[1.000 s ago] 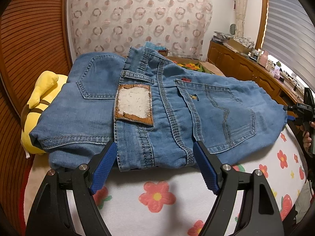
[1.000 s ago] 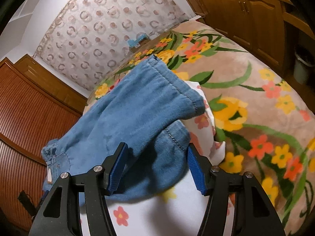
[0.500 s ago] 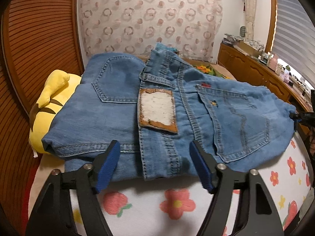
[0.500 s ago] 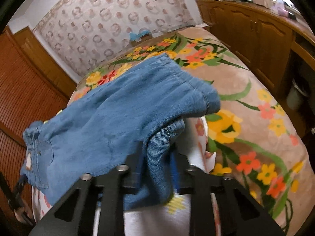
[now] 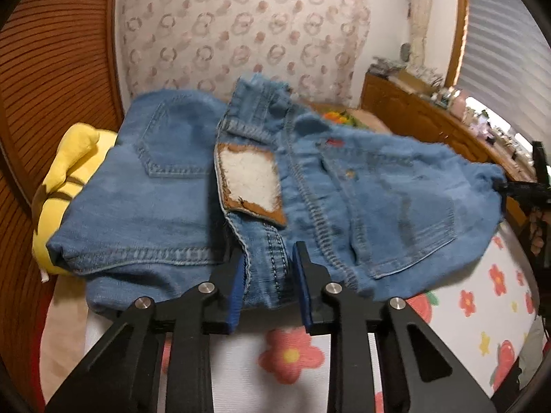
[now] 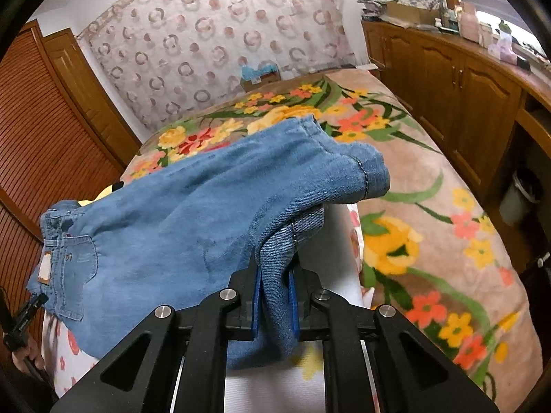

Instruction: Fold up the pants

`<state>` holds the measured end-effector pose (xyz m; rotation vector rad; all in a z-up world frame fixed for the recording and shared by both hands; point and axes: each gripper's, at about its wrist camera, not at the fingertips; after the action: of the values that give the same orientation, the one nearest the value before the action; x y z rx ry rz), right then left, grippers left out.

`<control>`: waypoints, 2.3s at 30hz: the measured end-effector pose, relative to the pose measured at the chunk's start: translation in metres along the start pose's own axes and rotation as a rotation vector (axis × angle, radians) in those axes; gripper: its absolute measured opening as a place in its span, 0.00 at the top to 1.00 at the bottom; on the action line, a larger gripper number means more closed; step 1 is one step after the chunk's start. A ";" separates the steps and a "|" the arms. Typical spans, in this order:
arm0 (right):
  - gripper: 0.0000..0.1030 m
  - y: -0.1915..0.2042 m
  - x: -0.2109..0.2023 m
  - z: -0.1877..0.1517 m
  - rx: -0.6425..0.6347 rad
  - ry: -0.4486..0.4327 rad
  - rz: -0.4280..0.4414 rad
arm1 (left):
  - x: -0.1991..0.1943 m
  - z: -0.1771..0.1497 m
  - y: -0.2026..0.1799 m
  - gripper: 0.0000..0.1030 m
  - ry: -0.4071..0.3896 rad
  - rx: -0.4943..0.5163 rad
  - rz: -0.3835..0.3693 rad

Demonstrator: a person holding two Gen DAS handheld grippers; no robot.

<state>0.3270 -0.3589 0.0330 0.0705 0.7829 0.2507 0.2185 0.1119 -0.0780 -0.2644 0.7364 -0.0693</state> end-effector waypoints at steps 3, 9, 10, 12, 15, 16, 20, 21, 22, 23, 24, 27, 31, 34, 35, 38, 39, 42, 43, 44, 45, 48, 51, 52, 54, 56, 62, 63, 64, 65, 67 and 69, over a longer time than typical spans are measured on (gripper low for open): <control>0.88 -0.001 0.000 -0.001 -0.013 -0.011 0.006 | 0.004 0.002 -0.003 0.75 0.024 0.017 0.017; 0.89 -0.003 0.000 0.000 -0.057 0.002 0.001 | 0.014 0.003 0.002 0.95 0.065 0.016 0.056; 0.89 -0.002 -0.001 0.001 -0.067 0.001 -0.001 | 0.011 0.005 0.001 0.96 0.053 0.015 0.059; 0.89 -0.001 -0.005 0.002 -0.079 -0.009 -0.004 | 0.002 0.009 -0.001 0.97 0.027 0.006 0.048; 0.90 0.000 -0.014 0.007 -0.093 -0.030 -0.007 | -0.019 0.018 -0.009 0.97 -0.042 0.024 0.053; 0.90 0.002 -0.020 0.009 -0.104 -0.045 -0.007 | -0.026 0.021 -0.011 0.97 -0.059 0.029 0.050; 0.90 0.011 -0.045 0.017 -0.141 -0.093 -0.009 | -0.057 0.035 -0.021 0.97 -0.134 0.051 0.038; 0.90 0.012 -0.050 0.017 -0.149 -0.104 -0.010 | -0.065 0.039 -0.022 0.97 -0.151 0.053 0.036; 0.90 0.015 -0.058 0.016 -0.157 -0.113 -0.009 | -0.070 0.041 -0.023 0.97 -0.161 0.057 0.036; 0.90 0.017 -0.065 0.016 -0.164 -0.124 -0.009 | -0.076 0.044 -0.024 0.97 -0.173 0.057 0.036; 0.90 0.020 -0.072 0.014 -0.170 -0.135 -0.009 | -0.083 0.045 -0.024 0.97 -0.185 0.054 0.035; 0.90 0.025 -0.093 0.003 -0.189 -0.157 -0.005 | -0.105 0.043 -0.019 0.97 -0.217 0.048 0.035; 0.90 0.026 -0.119 -0.022 -0.202 -0.169 -0.003 | -0.132 0.031 -0.012 0.97 -0.252 0.039 0.034; 0.90 0.026 -0.137 -0.047 -0.209 -0.175 0.008 | -0.154 0.017 -0.008 0.97 -0.280 0.037 0.029; 0.90 0.027 -0.143 -0.055 -0.211 -0.177 0.014 | -0.163 0.011 -0.007 0.97 -0.292 0.036 0.025; 0.90 0.027 -0.161 -0.080 -0.216 -0.186 0.032 | -0.183 -0.006 0.000 0.97 -0.318 0.027 0.022; 0.90 0.026 -0.167 -0.088 -0.214 -0.189 0.036 | -0.187 -0.011 0.005 0.97 -0.317 0.019 0.025; 0.90 0.023 -0.187 -0.113 -0.210 -0.193 0.052 | -0.193 -0.025 0.017 0.97 -0.306 0.002 0.038; 0.90 0.023 -0.192 -0.121 -0.213 -0.192 0.055 | -0.194 -0.030 0.019 0.97 -0.301 0.002 0.041; 0.90 0.021 -0.195 -0.126 -0.211 -0.190 0.059 | -0.195 -0.034 0.020 0.97 -0.292 0.006 0.045; 0.90 0.019 -0.197 -0.133 -0.208 -0.183 0.064 | -0.194 -0.042 0.022 0.97 -0.281 0.005 0.044; 0.90 0.010 -0.197 -0.155 -0.177 -0.137 0.080 | -0.185 -0.057 0.028 0.97 -0.221 -0.002 0.038; 0.89 0.003 -0.192 -0.177 -0.147 -0.089 0.091 | -0.173 -0.071 0.032 0.97 -0.170 -0.013 0.031; 0.87 0.000 -0.191 -0.181 -0.140 -0.080 0.091 | -0.171 -0.078 0.031 0.97 -0.157 -0.012 0.038; 0.76 -0.002 -0.188 -0.186 -0.130 -0.052 0.083 | -0.166 -0.087 0.032 0.97 -0.131 -0.006 0.050; 0.70 -0.001 -0.186 -0.189 -0.120 -0.027 0.054 | -0.163 -0.094 0.031 0.97 -0.108 -0.007 0.050; 0.60 0.011 -0.188 -0.180 -0.132 -0.003 -0.016 | -0.164 -0.100 0.031 0.92 -0.094 -0.005 0.062; 0.59 0.021 -0.186 -0.177 -0.127 -0.003 -0.019 | -0.165 -0.100 0.029 0.86 -0.099 -0.001 0.070; 0.59 0.028 -0.186 -0.176 -0.121 -0.004 -0.023 | -0.167 -0.099 0.028 0.81 -0.105 0.004 0.072; 0.59 0.029 -0.187 -0.178 -0.120 -0.007 -0.028 | -0.168 -0.099 0.029 0.79 -0.111 0.006 0.068; 0.58 0.028 -0.190 -0.183 -0.116 -0.013 -0.030 | -0.173 -0.098 0.029 0.65 -0.126 0.006 0.058; 0.57 0.026 -0.193 -0.186 -0.111 -0.016 -0.031 | -0.177 -0.097 0.026 0.54 -0.142 0.006 0.042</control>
<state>0.0592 -0.3872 0.0386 -0.0442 0.7527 0.2632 0.0213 0.1437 -0.0376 -0.2456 0.6003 -0.0127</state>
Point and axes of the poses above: each gripper's, at about its wrist camera, not at the fingertips, and x roughly the way its jaws point, y to its left, z to its top, and after that the axes turned 12 degrees about -x, right-handed
